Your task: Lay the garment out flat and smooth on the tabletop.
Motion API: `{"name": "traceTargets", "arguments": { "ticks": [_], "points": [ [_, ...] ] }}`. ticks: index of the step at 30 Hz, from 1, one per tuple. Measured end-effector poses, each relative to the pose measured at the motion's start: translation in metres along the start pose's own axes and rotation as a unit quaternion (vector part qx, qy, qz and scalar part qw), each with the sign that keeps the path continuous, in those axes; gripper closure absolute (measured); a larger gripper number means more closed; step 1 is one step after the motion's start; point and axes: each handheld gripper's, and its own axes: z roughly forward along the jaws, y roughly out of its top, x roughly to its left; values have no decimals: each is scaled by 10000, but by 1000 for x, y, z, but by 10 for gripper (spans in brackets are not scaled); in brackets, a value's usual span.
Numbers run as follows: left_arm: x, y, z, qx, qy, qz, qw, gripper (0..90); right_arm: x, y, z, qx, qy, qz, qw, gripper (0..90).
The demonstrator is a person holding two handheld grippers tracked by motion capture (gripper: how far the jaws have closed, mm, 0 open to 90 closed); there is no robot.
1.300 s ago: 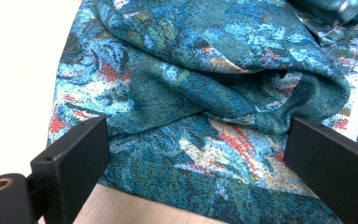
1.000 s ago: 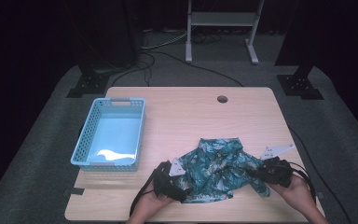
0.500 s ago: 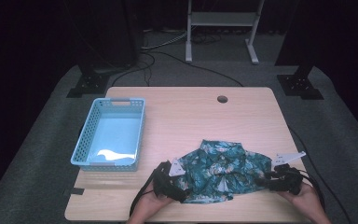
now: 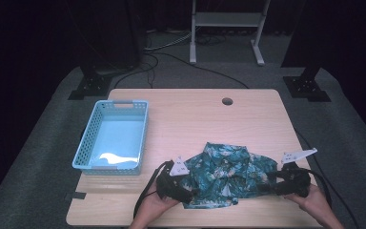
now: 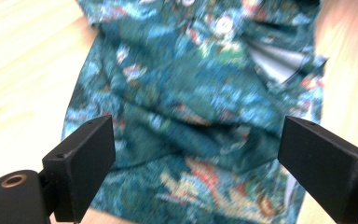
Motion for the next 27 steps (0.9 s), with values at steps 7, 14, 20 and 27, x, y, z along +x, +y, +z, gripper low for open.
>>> {"name": "traceTargets", "arguments": {
  "ticks": [7,14,20,27],
  "points": [
    [9,15,13,142,39,-135,9998,104,-14,14,7,5,-10,294,9996,355],
    [28,24,30,304,82,-552,9980,119,-33,22,28,171,129,592,9980,408],
    [29,32,41,533,137,-559,9969,181,-32,23,47,401,-220,363,9983,550],
    [27,32,45,828,271,-430,9953,277,-24,21,51,420,-442,79,9981,665]
  ]
}}
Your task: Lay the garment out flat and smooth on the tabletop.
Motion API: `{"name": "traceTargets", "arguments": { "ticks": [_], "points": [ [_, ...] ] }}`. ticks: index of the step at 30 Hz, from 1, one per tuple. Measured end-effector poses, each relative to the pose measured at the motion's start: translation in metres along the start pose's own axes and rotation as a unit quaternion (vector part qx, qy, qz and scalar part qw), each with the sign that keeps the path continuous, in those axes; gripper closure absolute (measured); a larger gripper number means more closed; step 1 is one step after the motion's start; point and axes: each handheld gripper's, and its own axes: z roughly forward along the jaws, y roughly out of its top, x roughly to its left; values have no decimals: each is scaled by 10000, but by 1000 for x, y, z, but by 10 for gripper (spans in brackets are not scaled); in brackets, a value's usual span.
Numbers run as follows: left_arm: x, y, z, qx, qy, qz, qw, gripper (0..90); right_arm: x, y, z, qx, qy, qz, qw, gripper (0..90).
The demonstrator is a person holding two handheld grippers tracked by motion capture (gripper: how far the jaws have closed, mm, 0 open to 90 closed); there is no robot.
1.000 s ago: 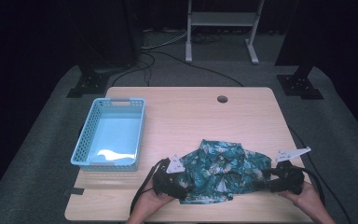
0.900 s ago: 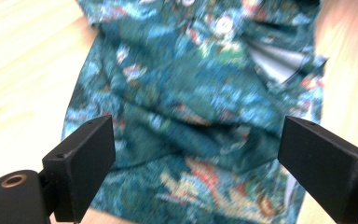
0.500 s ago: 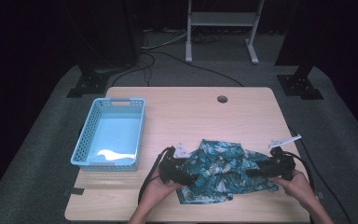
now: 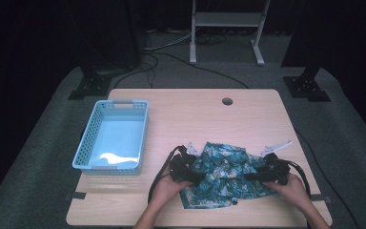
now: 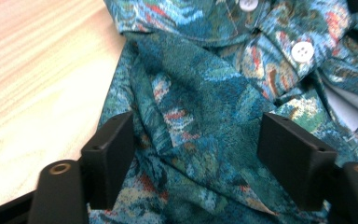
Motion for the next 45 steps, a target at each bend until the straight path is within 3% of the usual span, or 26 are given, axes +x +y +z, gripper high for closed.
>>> {"name": "traceTargets", "arguments": {
  "ticks": [10,17,22,29,39,45],
  "points": [
    [-7,-6,-1,289,-79,351,9989,526,17,-6,3,71,-9,-271,9996,711],
    [-12,-14,-7,300,-163,496,9982,728,32,-12,5,184,153,-433,9988,736],
    [-19,-21,-15,264,-203,603,9976,804,39,-17,1,237,297,-481,9981,780],
    [-24,-25,-35,-6,-236,630,9977,844,47,-20,-20,35,404,-495,9980,805],
    [-29,-10,-61,-371,-283,773,9959,848,62,-4,-43,-251,364,-751,9962,808],
    [-27,-6,-66,-390,-261,829,9955,848,65,1,-44,-163,305,-859,9957,805]
  ]
}}
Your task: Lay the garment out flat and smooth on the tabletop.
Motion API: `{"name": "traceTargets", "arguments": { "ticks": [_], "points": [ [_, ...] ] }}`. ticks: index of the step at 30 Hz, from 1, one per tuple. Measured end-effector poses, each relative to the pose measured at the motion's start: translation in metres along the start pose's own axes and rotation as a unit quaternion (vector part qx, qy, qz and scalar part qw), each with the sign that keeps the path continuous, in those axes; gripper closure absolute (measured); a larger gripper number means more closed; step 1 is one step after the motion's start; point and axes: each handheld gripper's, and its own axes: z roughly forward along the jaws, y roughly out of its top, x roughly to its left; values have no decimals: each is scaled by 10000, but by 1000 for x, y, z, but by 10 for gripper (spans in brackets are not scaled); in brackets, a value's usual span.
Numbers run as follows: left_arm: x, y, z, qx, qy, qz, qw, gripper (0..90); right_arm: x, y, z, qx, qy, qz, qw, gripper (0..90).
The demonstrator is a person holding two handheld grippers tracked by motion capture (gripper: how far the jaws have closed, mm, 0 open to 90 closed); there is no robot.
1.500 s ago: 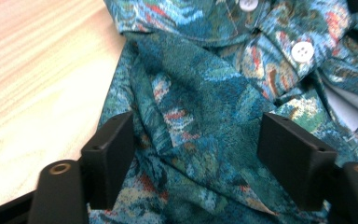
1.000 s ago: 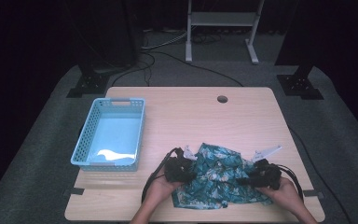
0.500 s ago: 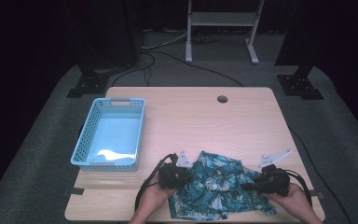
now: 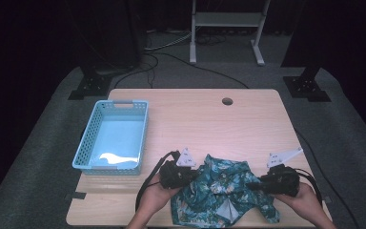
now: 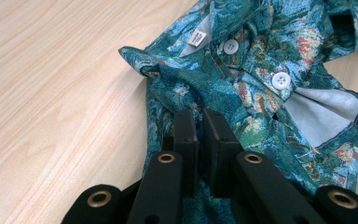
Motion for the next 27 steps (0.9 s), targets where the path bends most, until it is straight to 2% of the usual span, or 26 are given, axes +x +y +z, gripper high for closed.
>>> {"name": "traceTargets", "arguments": {
  "ticks": [7,12,16,21,24,26,27],
  "points": [
    [3,-4,-1,-11,-49,-39,10000,850,2,0,1,27,-3,-33,10000,796],
    [9,-5,-4,-20,-1,-66,10000,851,4,5,-7,-132,-77,-128,9998,812],
    [11,-4,-8,-104,-45,-86,9999,851,5,10,-12,-266,-40,-194,9995,823],
    [11,1,-12,-225,-54,-22,9997,850,8,15,-13,-253,7,-293,9993,823],
    [16,6,-12,-317,30,-56,9995,851,4,20,-11,-218,-10,-321,9992,823],
    [26,11,-11,-472,79,-147,9987,855,-3,27,-11,-245,-59,-319,9992,827],
    [32,16,-11,-557,190,-194,9981,857,-7,33,-12,-268,-103,-324,9991,830]
  ]
}}
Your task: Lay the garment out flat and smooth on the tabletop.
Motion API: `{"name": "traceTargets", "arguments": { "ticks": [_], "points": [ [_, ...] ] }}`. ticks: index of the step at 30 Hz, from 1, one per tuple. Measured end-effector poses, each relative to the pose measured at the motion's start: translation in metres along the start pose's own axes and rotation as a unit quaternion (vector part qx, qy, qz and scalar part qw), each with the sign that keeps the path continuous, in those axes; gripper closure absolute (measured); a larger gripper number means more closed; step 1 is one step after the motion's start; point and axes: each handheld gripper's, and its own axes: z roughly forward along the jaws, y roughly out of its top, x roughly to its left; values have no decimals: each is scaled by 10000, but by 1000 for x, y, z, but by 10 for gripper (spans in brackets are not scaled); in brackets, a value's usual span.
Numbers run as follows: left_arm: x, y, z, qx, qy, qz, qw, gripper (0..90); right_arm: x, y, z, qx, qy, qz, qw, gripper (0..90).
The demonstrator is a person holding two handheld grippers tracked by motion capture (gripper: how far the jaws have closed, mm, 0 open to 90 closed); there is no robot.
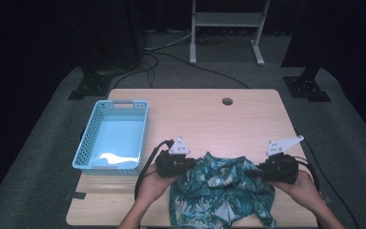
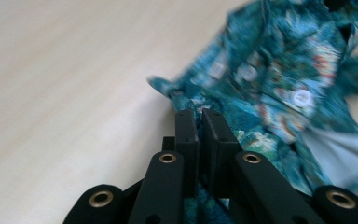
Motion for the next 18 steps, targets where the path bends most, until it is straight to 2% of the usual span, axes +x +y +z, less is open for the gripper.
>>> {"name": "traceTargets", "arguments": {
  "ticks": [2,3,4,5,6,7,8,9,11,12,14,16,18],
  "points": [
    [17,17,1,-317,324,-106,9989,862,-14,17,-3,-124,-164,-8,9998,836],
    [27,31,1,-493,592,-118,9970,862,-25,31,-5,-257,-291,-17,9992,837],
    [37,45,1,-677,968,-93,9929,860,-36,47,-9,-441,-432,12,9981,832],
    [48,59,0,-859,1241,-98,9885,841,-48,63,-13,-664,-648,21,9957,783],
    [57,71,1,-1000,1477,-113,9839,734,-58,79,-17,-848,-1080,-75,9905,640],
    [66,80,4,-1009,1594,-257,9817,583,-68,91,-18,-924,-1480,-38,9846,510],
    [75,84,7,-985,1521,-487,9822,470,-79,100,-18,-915,-1698,173,9811,433],
    [80,83,11,-977,1486,-637,9820,411,-87,105,-18,-882,-1861,333,9780,423],
    [83,74,23,-778,1581,-723,9817,326,-98,100,-14,-934,-1994,565,9738,411],
    [83,66,30,-686,1506,-747,9834,302,-100,94,-11,-928,-2018,641,9729,396],
    [82,46,43,-522,1292,-761,9873,290,-100,77,-1,-848,-1992,644,9742,402],
    [79,28,58,-268,1097,-823,9902,272,-99,58,14,-649,-1761,643,9801,413],
    [75,14,71,-37,1011,-824,9915,259,-95,41,32,-394,-1559,606,9851,416]
  ]
}}
